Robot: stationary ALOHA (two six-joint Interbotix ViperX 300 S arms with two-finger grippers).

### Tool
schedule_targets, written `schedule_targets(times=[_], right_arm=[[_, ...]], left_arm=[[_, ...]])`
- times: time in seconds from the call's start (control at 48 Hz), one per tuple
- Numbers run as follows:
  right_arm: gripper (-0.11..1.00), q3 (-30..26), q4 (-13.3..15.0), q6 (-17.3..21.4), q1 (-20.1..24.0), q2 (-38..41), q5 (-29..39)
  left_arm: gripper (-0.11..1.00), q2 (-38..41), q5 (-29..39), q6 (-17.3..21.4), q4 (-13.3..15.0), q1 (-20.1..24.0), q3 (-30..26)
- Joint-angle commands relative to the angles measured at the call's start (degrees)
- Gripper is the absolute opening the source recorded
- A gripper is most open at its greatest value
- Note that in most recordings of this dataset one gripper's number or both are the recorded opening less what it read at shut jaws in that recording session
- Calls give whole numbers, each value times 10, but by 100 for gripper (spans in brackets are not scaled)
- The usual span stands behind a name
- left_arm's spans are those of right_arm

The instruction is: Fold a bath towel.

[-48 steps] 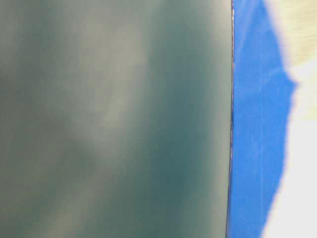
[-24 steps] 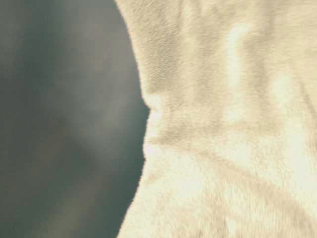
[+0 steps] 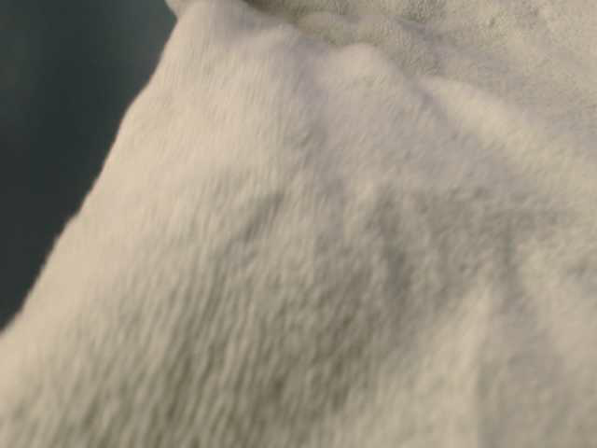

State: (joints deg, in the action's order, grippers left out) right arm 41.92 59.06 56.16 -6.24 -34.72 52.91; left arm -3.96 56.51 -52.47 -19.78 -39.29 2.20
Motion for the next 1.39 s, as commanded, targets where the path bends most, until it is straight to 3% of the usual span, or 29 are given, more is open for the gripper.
schedule_targets(times=[0.0,0.104,0.229,0.354,0.458,0.604,0.666,0.75,0.874,0.979,1.103,1.208,1.27,1.374], right_arm=[[14,-20,7,0,-18,8,-21],[14,-16,1,-9,-16,-4,-10],[14,-7,-20,-15,19,-47,40],[14,-5,-33,-12,98,-110,139],[14,-16,-37,-2,204,-160,264],[14,-21,-20,48,325,-175,418],[14,-17,-6,69,352,-163,456],[14,-5,16,83,352,-136,453],[14,23,28,85,301,-99,376],[14,51,19,85,194,-68,258],[14,83,3,78,24,-18,52],[14,92,2,69,-90,38,-112],[14,87,3,62,-142,77,-190],[14,62,4,47,-205,156,-268]], left_arm=[[12,-5,4,1,-11,-4,-23],[12,-4,5,-1,-15,-3,-27],[12,6,4,0,-15,-4,-45],[12,25,7,5,-17,-5,-74],[12,41,21,8,-28,-9,-103],[12,62,70,8,-60,-20,-141],[12,65,99,6,-73,-22,-144],[12,60,131,2,-78,-20,-128],[12,40,136,-11,-80,-13,-62],[12,8,98,-47,-79,-10,33],[12,-39,17,-126,-79,-4,151],[12,-84,-12,-196,-79,-1,250],[12,-120,-10,-242,-79,-1,313],[12,-159,-13,-283,-79,5,389]])
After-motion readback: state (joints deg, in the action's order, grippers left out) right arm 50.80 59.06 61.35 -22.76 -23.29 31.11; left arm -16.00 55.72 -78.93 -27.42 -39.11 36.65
